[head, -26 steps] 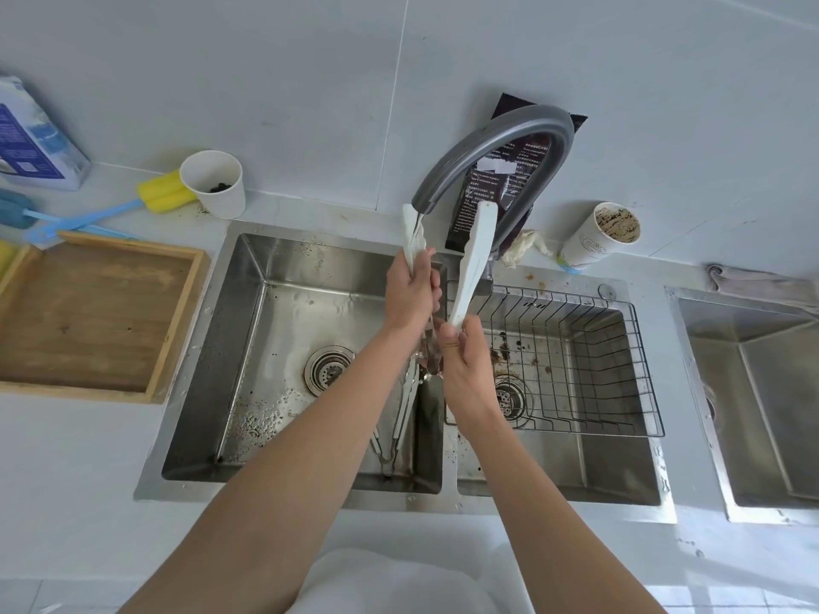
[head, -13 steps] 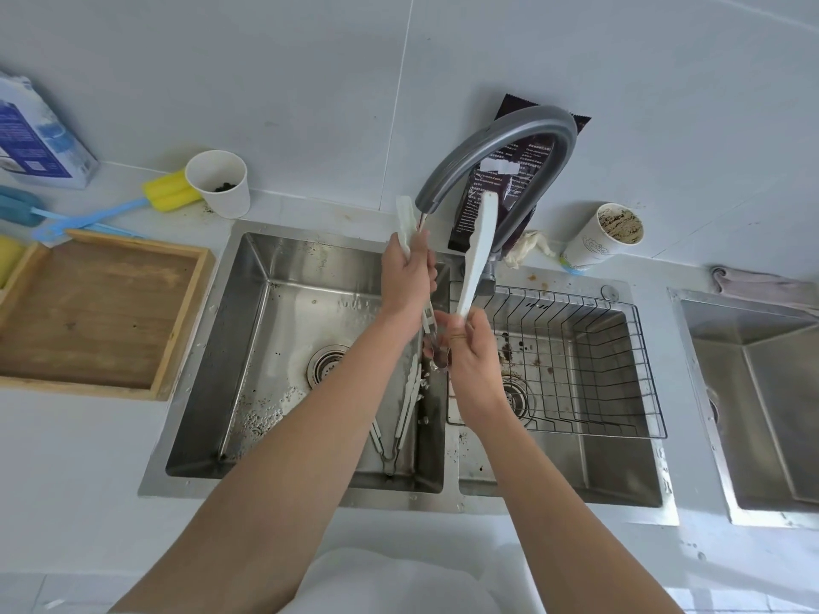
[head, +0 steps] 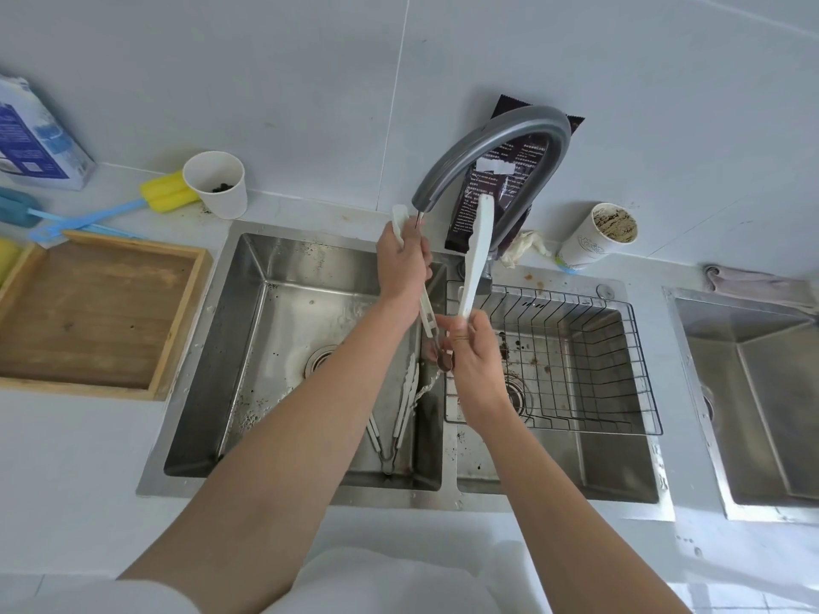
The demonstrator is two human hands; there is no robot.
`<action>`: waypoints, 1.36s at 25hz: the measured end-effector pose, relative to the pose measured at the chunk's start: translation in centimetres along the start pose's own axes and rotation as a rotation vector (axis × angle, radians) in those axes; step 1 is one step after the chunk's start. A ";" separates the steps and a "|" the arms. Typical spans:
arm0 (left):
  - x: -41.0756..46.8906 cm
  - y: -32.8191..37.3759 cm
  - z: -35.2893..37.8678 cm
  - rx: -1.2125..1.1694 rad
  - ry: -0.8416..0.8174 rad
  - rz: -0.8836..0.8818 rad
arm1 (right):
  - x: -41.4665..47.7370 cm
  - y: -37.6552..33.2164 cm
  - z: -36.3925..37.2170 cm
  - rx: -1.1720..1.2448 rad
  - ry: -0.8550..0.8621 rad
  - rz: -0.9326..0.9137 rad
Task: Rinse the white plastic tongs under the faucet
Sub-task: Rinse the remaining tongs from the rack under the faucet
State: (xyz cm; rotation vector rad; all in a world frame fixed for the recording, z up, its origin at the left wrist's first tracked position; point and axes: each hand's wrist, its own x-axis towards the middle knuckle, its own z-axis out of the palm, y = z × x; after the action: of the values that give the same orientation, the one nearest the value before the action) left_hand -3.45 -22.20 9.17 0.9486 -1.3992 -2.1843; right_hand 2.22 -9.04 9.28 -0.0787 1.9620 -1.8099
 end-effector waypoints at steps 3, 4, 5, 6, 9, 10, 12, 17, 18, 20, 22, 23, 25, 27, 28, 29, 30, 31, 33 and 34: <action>-1.9 -1.4 0.3 0.035 -0.074 0.054 | 0.6 -0.5 0.1 -0.018 0.031 -0.022; -2.4 -1.7 0.4 0.041 -0.103 0.054 | 0.7 -0.5 0.0 -0.014 0.029 -0.026; -2.4 -1.7 0.4 0.042 -0.107 0.045 | 0.7 -0.4 0.0 -0.018 0.023 -0.027; -2.1 -1.5 0.4 0.040 -0.091 0.030 | 0.5 -0.1 -0.1 -0.036 0.018 -0.023; -0.6 0.0 -0.1 0.023 -0.042 0.021 | -0.2 0.7 -0.2 -0.033 -0.003 -0.022; -0.1 0.5 -0.2 0.015 -0.035 0.024 | -0.4 0.9 -0.3 -0.026 -0.015 -0.025; 0.7 1.1 -0.5 0.000 -0.024 0.027 | -0.8 1.1 -0.2 -0.027 -0.022 -0.021; 0.3 0.2 -0.1 0.027 0.011 0.054 | -1.0 0.6 -0.1 -0.002 0.018 0.010; 0.0 0.0 0.0 0.047 0.026 0.062 | -0.9 0.5 -0.1 -0.001 0.023 0.011; -0.6 -0.4 0.1 0.070 0.040 0.061 | -0.8 0.4 -0.1 -0.004 0.034 0.006; -1.4 -1.0 0.0 0.091 0.016 0.066 | -0.5 0.4 0.1 -0.008 0.052 0.005; -1.9 -1.4 -0.2 0.106 -0.003 0.071 | -0.5 0.5 0.3 -0.004 0.059 0.003; -2.6 -2.2 -0.4 0.118 -0.036 0.074 | -0.5 0.6 0.4 -0.008 0.062 -0.003; -2.9 -2.4 -0.5 0.117 -0.057 0.066 | -0.6 0.5 0.4 -0.027 0.062 0.005; -2.6 -2.1 -0.5 0.117 -0.058 0.065 | -0.7 0.3 0.4 -0.036 0.059 0.009; -2.2 -1.6 -0.5 0.119 -0.049 0.067 | -0.8 0.2 0.4 -0.040 0.054 0.010; -1.6 -0.9 -0.4 0.122 -0.033 0.071 | -0.9 0.2 0.4 -0.036 0.045 0.005; -0.9 -0.1 -0.5 0.118 -0.022 0.078 | -1.0 0.2 0.4 -0.026 0.034 -0.003; 0.5 1.1 -0.6 0.091 -0.020 0.097 | -1.2 0.5 0.4 -0.011 0.022 -0.007; 0.9 1.3 -0.6 0.088 -0.019 0.104 | -1.3 0.6 0.5 -0.008 0.022 -0.004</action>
State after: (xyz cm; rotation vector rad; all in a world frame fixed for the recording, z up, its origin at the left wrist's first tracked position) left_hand -3.68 -23.72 9.84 0.8665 -1.5290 -2.0766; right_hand 3.68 -8.94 9.05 -0.0657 1.9858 -1.8128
